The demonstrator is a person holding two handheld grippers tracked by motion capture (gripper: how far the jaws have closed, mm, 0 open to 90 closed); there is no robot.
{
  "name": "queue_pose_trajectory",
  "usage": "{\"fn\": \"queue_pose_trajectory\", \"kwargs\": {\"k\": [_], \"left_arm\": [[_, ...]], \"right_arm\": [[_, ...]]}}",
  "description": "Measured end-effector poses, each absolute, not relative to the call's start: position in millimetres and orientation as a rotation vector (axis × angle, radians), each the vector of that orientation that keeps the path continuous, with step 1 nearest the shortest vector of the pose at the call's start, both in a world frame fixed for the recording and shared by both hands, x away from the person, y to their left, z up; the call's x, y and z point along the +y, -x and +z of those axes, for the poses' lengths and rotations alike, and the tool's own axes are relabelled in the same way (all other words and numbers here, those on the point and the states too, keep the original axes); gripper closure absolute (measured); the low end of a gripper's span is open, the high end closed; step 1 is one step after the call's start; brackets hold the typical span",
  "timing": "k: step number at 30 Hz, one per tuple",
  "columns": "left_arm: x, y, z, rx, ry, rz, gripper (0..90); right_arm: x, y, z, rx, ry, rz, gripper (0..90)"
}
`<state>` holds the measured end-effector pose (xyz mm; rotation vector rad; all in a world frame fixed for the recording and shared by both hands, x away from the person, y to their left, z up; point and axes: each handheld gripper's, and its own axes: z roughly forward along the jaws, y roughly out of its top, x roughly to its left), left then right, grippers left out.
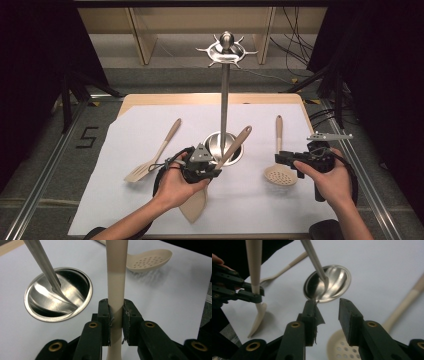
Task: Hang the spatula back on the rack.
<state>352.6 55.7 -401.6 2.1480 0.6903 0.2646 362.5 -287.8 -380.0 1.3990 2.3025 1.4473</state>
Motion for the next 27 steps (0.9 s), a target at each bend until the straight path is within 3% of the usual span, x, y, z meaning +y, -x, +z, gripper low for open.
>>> {"fn": "queue_pose_trajectory", "kwargs": {"k": [10,27], "left_arm": [[53,-353,-386,0.676,-2.042,0.355,78.0],[43,-360,-366,0.669,-1.948,0.396,78.0]], "right_arm": [[-240,-357,-363,2.326,-1.282,1.552,66.3],[-202,-359,-334,2.253,-1.063,1.673,60.7]]}}
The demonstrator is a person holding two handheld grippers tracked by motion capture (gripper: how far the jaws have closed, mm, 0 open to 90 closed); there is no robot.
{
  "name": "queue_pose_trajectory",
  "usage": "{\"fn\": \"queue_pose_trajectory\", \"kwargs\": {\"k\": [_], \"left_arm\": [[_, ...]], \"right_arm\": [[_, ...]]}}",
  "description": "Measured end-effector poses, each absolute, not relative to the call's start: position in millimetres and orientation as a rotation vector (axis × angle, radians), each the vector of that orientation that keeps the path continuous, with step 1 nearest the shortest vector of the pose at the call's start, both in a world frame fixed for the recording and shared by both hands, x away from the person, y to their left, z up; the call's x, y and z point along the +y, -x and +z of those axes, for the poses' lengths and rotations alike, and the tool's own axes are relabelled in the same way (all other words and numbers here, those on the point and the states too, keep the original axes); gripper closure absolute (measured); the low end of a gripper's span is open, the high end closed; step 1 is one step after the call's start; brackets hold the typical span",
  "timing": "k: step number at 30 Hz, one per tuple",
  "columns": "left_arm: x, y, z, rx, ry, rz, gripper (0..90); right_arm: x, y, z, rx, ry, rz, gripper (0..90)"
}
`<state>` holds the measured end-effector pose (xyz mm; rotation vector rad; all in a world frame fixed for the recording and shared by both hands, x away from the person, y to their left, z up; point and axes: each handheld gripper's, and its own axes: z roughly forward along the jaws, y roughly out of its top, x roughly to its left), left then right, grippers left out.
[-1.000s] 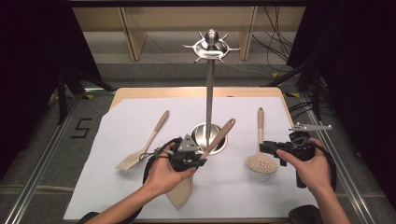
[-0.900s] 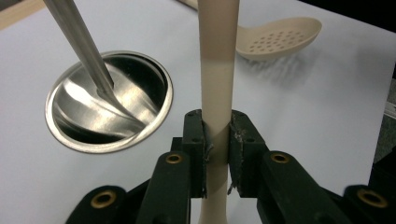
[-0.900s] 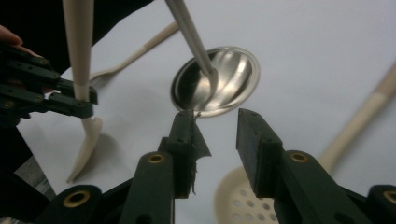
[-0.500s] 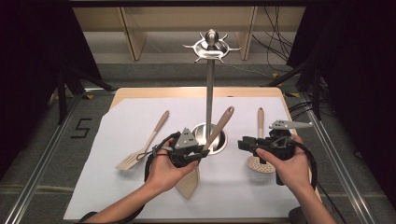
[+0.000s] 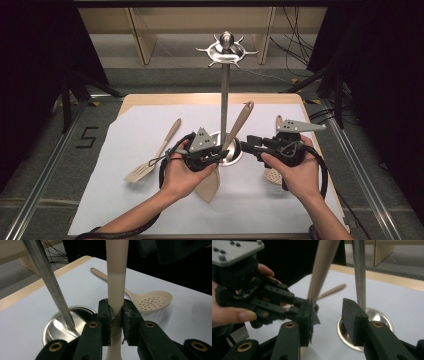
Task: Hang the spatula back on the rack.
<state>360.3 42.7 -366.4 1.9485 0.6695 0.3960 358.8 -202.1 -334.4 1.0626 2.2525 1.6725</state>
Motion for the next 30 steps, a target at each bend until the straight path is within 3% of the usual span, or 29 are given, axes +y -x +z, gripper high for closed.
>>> {"fn": "queue_pose_trajectory", "kwargs": {"k": [13,15,17,30], "left_arm": [[40,-361,-363,0.681,-1.948,0.403,78.0],[40,-361,-363,0.683,-1.950,0.406,78.0],[39,-361,-363,0.683,-1.945,0.403,78.0],[35,-362,-360,0.677,-1.929,0.404,77.6]], "right_arm": [[-182,-363,-321,2.170,-1.056,1.691,57.5],[-179,-364,-320,2.150,-1.054,1.682,61.3],[-179,-362,-320,2.100,-1.076,1.681,71.2],[-180,-360,-316,2.089,-1.091,1.755,75.9]]}}
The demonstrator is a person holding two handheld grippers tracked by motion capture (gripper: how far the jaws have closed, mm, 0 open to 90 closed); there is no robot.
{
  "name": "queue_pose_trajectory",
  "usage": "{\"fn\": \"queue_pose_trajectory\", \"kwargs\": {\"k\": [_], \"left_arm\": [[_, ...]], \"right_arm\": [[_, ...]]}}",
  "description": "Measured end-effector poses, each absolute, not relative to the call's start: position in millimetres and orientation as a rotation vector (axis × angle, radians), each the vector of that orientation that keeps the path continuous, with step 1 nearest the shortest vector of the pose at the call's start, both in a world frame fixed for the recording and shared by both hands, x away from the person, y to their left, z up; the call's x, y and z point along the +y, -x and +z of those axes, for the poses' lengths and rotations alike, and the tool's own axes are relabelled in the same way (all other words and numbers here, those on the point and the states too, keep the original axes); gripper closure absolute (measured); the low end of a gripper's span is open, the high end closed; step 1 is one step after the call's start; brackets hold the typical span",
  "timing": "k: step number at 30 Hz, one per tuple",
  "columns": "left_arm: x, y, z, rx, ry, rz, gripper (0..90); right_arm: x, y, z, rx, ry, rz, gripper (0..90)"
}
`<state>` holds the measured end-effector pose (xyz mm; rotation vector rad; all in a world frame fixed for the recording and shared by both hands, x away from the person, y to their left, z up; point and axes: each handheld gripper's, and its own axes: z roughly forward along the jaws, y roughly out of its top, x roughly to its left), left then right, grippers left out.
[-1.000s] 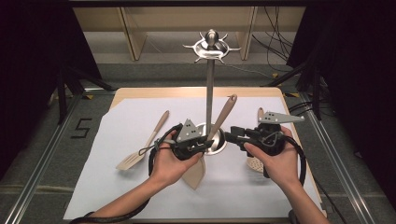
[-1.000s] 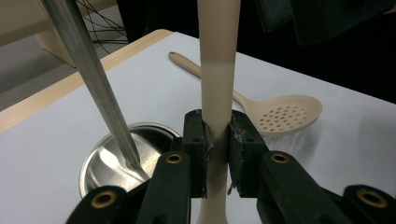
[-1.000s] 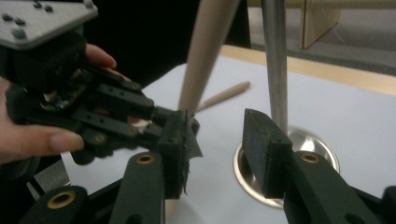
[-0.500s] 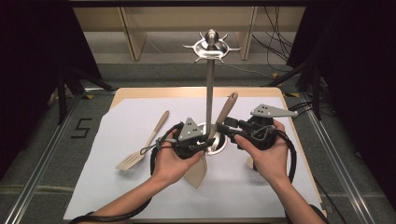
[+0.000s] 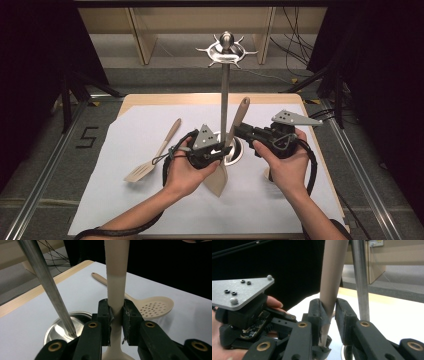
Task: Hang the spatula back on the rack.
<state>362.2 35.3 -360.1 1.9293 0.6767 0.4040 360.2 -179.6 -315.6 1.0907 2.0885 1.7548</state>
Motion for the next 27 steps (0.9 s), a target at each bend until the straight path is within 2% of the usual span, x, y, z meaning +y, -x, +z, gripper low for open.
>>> {"fn": "queue_pose_trajectory", "kwargs": {"k": [5,6,8,9,12,16,23,27], "left_arm": [[38,-365,-357,0.628,-1.949,0.382,76.6],[38,-367,-355,0.597,-1.948,0.350,72.6],[42,-372,-350,0.506,-1.983,0.296,57.5],[44,-374,-348,0.476,-1.984,0.271,53.0],[56,-382,-337,0.397,-1.981,0.283,45.3],[61,-388,-333,0.336,-1.973,0.216,46.4],[60,-390,-332,0.309,-1.912,0.117,62.5],[59,-390,-332,0.291,-1.907,0.115,66.3]], "right_arm": [[-180,-360,-313,2.100,-1.014,1.754,76.1],[-180,-360,-312,2.104,-0.993,1.744,76.1],[-181,-359,-310,2.106,-0.961,1.742,76.1],[-182,-358,-308,2.106,-0.939,1.728,76.1],[-185,-357,-304,2.127,-0.881,1.721,76.2],[-186,-358,-301,2.149,-0.821,1.734,76.1],[-185,-355,-297,2.159,-0.734,1.760,76.1],[-185,-354,-296,2.169,-0.720,1.766,76.1]]}}
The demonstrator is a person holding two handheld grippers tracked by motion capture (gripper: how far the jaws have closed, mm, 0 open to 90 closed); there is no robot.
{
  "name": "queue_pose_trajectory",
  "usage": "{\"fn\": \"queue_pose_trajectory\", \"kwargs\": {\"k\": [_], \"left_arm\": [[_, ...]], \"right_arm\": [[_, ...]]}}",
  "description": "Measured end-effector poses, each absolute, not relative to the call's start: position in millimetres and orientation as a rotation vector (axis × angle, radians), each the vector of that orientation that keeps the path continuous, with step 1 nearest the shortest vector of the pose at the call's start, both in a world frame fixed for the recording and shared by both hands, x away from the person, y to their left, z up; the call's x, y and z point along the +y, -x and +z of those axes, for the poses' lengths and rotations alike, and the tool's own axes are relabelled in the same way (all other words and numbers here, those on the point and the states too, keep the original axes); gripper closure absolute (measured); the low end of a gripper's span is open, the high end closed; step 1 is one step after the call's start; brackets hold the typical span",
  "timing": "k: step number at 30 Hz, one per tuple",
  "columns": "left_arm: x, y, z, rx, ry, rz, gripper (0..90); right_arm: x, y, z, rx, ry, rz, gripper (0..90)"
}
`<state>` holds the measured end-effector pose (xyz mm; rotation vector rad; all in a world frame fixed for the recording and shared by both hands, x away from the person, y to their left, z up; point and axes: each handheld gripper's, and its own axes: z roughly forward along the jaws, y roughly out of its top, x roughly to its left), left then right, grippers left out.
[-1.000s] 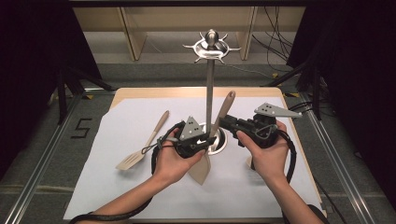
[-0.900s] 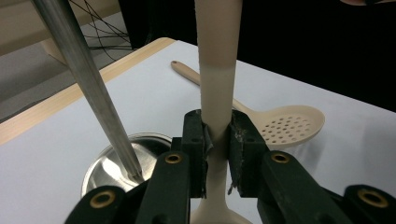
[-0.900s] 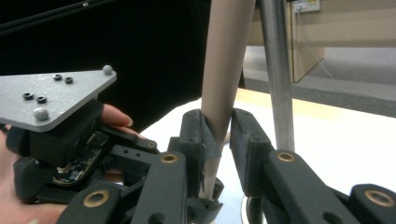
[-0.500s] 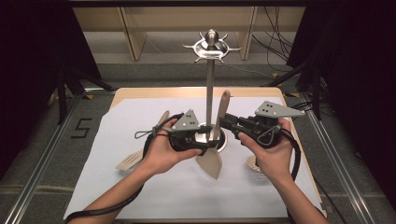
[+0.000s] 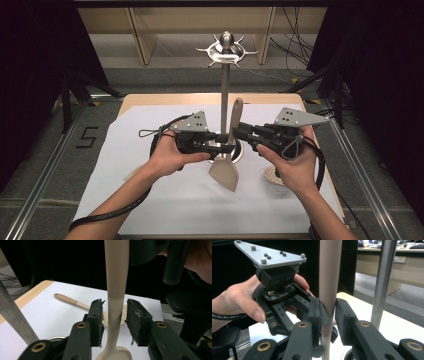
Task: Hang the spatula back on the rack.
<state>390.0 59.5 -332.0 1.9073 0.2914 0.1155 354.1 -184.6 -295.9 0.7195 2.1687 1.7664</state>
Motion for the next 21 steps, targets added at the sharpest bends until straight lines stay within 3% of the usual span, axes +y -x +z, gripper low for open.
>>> {"fn": "queue_pose_trajectory", "kwargs": {"k": [7,17,21], "left_arm": [[61.2,-389.4,-330.3,0.319,-1.894,0.067,76.4],[59.2,-384.1,-325.3,0.386,-1.894,0.077,77.6],[56.9,-381.1,-321.9,0.437,-1.918,0.151,77.7]], "right_arm": [[-182.7,-353.2,-295.4,2.189,-0.719,1.789,76.1],[-183.7,-355.7,-295.7,2.170,-0.710,1.817,75.7],[-182.7,-353.6,-295.2,2.138,-0.708,1.775,73.4]]}}
